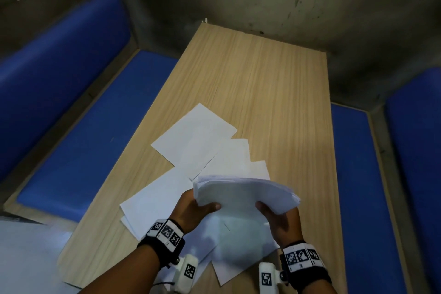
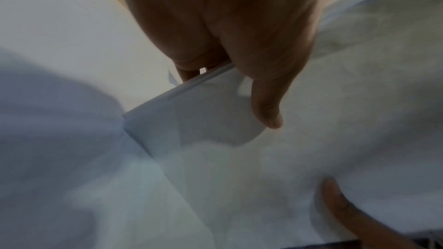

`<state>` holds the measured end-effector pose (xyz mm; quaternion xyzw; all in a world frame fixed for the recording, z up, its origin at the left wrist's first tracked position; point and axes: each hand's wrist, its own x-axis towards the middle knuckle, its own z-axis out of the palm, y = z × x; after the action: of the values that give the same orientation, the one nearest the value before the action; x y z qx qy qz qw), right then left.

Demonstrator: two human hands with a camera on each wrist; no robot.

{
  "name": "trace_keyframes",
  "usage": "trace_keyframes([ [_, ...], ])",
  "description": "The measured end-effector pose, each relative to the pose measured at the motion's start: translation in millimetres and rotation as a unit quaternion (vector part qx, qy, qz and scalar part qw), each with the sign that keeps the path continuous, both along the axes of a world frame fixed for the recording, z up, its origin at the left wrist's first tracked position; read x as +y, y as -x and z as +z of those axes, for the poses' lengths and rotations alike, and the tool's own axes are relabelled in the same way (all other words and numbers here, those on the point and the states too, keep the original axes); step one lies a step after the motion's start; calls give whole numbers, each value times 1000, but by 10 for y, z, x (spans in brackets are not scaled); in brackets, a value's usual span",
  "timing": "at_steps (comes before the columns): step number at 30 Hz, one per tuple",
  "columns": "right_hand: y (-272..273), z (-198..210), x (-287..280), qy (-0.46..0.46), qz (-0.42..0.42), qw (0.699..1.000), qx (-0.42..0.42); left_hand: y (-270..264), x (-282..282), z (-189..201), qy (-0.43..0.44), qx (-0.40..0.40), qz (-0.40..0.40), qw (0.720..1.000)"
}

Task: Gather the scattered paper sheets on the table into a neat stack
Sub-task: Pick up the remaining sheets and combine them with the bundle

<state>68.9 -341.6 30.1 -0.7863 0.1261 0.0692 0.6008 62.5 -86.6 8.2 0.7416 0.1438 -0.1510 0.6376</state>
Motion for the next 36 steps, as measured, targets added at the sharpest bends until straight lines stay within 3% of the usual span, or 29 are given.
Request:
trace_keyframes([
  [5, -183, 227, 252, -22, 15, 999, -35, -100, 66, 227, -39, -7, 87, 995],
  [9, -383, 390, 545, -50, 78, 995, -29, -146, 480, 414, -36, -29, 169, 985],
  [12, -473, 113, 754, 27, 138, 990, 10, -85, 1001, 368, -71, -51, 236, 968],
  [16, -363, -405, 1064, 138, 210, 955, 159, 161, 1612, 251, -79, -45, 312, 946],
  [19, -218, -686, 1285, 317, 274, 894, 159, 413, 1884, 161, -103, -27, 339, 935],
  [22, -137, -811, 1449, 386, 281, 865, 152, 611, 1976, 110, -89, -4, 365, 927],
  [25, -142, -844, 1508, 361, 259, 879, 176, 744, 1976, 72, -96, 13, 363, 927],
  [27, -185, -827, 1470, 348, 287, 876, 173, 800, 1964, 23, -108, 21, 359, 927],
  [30, -300, -734, 1331, 355, 382, 835, 178, 822, 1908, 29, -99, 30, 360, 927],
  [32, -403, -662, 1204, 351, 409, 823, 180, 824, 1884, 27, -87, 36, 363, 927],
  [34, -495, -600, 1082, 345, 416, 821, 186, 822, 1894, 5, -83, 39, 365, 927],
  [36, -590, -563, 974, 314, 390, 846, 184, 812, 1914, 1, -82, 38, 368, 925],
])
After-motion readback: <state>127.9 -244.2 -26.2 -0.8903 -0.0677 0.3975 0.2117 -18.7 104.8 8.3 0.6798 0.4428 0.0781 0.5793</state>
